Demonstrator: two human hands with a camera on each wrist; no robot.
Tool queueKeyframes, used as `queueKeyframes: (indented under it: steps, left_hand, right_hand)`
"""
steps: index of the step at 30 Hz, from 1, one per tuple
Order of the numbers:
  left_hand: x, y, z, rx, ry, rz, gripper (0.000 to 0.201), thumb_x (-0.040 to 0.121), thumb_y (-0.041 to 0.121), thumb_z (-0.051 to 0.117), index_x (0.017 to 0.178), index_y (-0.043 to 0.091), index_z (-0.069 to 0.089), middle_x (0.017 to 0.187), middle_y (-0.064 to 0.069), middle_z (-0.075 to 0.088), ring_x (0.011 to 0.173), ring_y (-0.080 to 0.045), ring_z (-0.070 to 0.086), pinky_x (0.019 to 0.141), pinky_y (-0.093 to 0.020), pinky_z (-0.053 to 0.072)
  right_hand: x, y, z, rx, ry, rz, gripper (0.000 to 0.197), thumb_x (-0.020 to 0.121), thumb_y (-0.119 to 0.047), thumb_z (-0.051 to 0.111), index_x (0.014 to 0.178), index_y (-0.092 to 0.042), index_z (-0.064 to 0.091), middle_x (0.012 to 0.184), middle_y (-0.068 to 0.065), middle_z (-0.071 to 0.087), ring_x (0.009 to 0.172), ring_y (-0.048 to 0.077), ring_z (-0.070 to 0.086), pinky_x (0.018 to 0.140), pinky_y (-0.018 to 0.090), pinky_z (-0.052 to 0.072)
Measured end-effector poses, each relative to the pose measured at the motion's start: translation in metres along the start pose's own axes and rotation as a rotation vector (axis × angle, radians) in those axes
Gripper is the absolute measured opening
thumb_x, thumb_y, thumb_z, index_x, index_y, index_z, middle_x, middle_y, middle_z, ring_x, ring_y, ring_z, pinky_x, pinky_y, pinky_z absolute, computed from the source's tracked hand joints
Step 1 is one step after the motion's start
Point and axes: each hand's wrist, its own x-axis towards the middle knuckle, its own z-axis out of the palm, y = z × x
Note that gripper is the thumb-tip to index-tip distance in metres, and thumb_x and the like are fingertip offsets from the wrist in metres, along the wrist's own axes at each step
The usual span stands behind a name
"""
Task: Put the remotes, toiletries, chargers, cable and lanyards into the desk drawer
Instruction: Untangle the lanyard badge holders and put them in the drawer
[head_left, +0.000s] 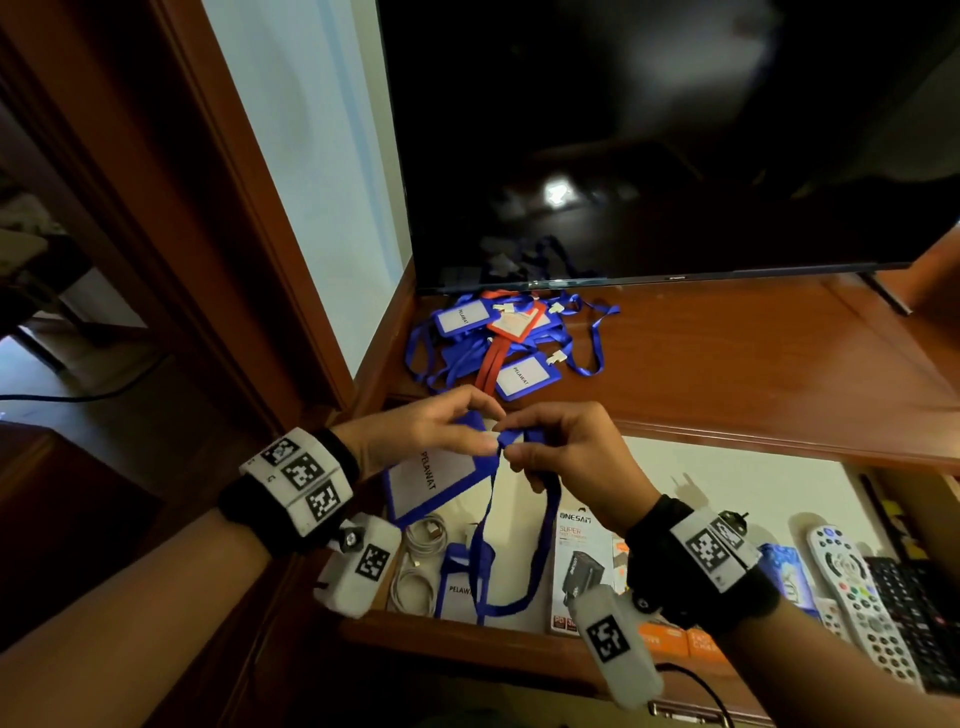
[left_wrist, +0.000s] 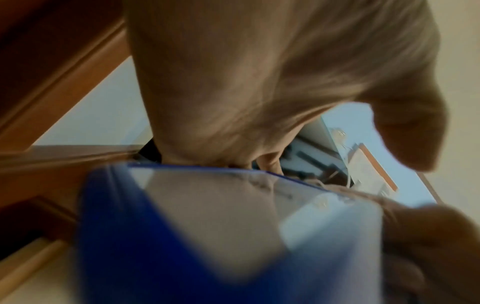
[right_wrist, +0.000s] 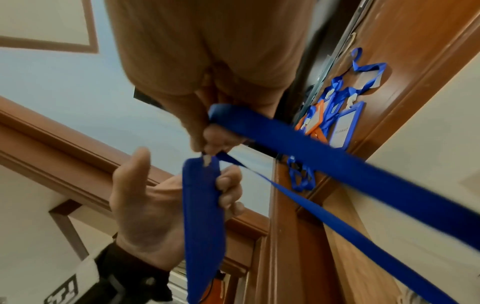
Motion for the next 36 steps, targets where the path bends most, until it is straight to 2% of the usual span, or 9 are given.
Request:
queueKeyframes:
  steps: [3,6,10,14,18,21,26,32,36]
  left_hand:
    - [0.004,-0.006,0.013,0.326,0.073,0.046,0.073,0.07,0.042,0.079,0.13,0.033,0.039,0.122,0.016,0.048,0.111,-0.002,0.051,0.089,-0.02,0.046]
    - [0.011,-0.013,0.023,0.466,0.262,0.154,0.056,0.08,0.037,0.072,0.13,0.029,0.048,0.125,0.008,0.055,0.112,-0.007,0.055,0.092,-0.027,0.049]
    - [0.012,-0.006,0.017,0.358,0.245,0.101,0.02,0.089,0.023,0.063,0.109,0.025,0.061,0.109,0.001,0.065,0.1,-0.013,0.063,0.084,-0.032,0.055]
    - [0.006,0.004,0.008,0.106,0.161,0.043,0.016,0.087,0.013,0.063,0.098,0.024,0.06,0.108,-0.006,0.065,0.098,-0.023,0.065,0.086,-0.045,0.055]
    - [0.004,0.01,0.006,-0.033,0.139,0.03,0.016,0.088,0.004,0.059,0.096,0.018,0.06,0.102,-0.008,0.064,0.091,-0.023,0.064,0.078,-0.036,0.054]
    - [0.005,0.012,0.007,-0.06,0.207,0.026,0.013,0.088,0.005,0.06,0.093,0.017,0.061,0.098,-0.01,0.065,0.091,-0.026,0.063,0.08,-0.04,0.053]
    - [0.009,0.013,0.012,-0.06,0.304,-0.008,0.008,0.086,0.011,0.064,0.092,0.016,0.062,0.098,-0.013,0.066,0.092,-0.033,0.064,0.086,-0.049,0.053]
    - [0.01,0.013,0.017,0.015,0.334,-0.015,0.007,0.087,0.017,0.065,0.09,0.021,0.061,0.101,-0.011,0.065,0.095,-0.032,0.064,0.086,-0.05,0.054]
    - [0.009,0.011,0.017,0.052,0.334,-0.02,0.007,0.087,0.018,0.065,0.091,0.022,0.061,0.102,-0.01,0.064,0.095,-0.031,0.064,0.086,-0.049,0.054]
  right_hand:
    - [0.002,-0.004,0.001,0.071,0.06,0.1,0.009,0.088,-0.006,0.063,0.093,-0.002,0.069,0.057,0.008,0.055,0.044,0.015,0.044,0.042,0.023,0.039]
    - [0.005,-0.005,-0.001,0.047,0.093,0.139,0.019,0.092,-0.014,0.059,0.087,0.002,0.068,0.054,0.01,0.051,0.04,0.015,0.037,0.038,0.023,0.032]
    - [0.008,0.001,-0.012,0.152,0.087,0.251,0.036,0.094,-0.024,0.053,0.089,0.01,0.063,0.052,0.008,0.045,0.038,0.013,0.031,0.038,0.022,0.027]
    - [0.006,0.004,-0.028,0.262,0.018,0.256,0.019,0.095,-0.013,0.051,0.094,0.001,0.064,0.054,0.005,0.036,0.045,0.012,0.028,0.044,0.024,0.023]
    - [0.007,0.009,-0.032,-0.092,0.278,0.049,0.016,0.088,-0.006,0.061,0.091,-0.021,0.065,0.083,-0.001,0.055,0.081,0.016,0.052,0.068,0.03,0.043]
    - [-0.002,0.008,-0.017,-0.337,0.451,-0.144,0.008,0.083,-0.024,0.068,0.08,-0.027,0.062,0.097,-0.008,0.05,0.102,0.015,0.045,0.083,0.025,0.04]
    - [-0.002,0.012,0.003,-0.317,0.234,-0.091,0.018,0.076,-0.033,0.075,0.079,-0.019,0.065,0.081,-0.007,0.065,0.075,0.006,0.056,0.061,0.013,0.043]
    - [0.003,0.017,0.005,0.003,0.177,0.035,0.011,0.082,-0.018,0.07,0.088,-0.012,0.064,0.088,0.007,0.067,0.085,0.02,0.062,0.076,0.033,0.055]
    - [0.005,0.019,0.005,0.089,0.113,0.117,0.017,0.085,-0.021,0.067,0.099,-0.012,0.063,0.096,0.004,0.066,0.086,0.014,0.061,0.073,0.023,0.054]
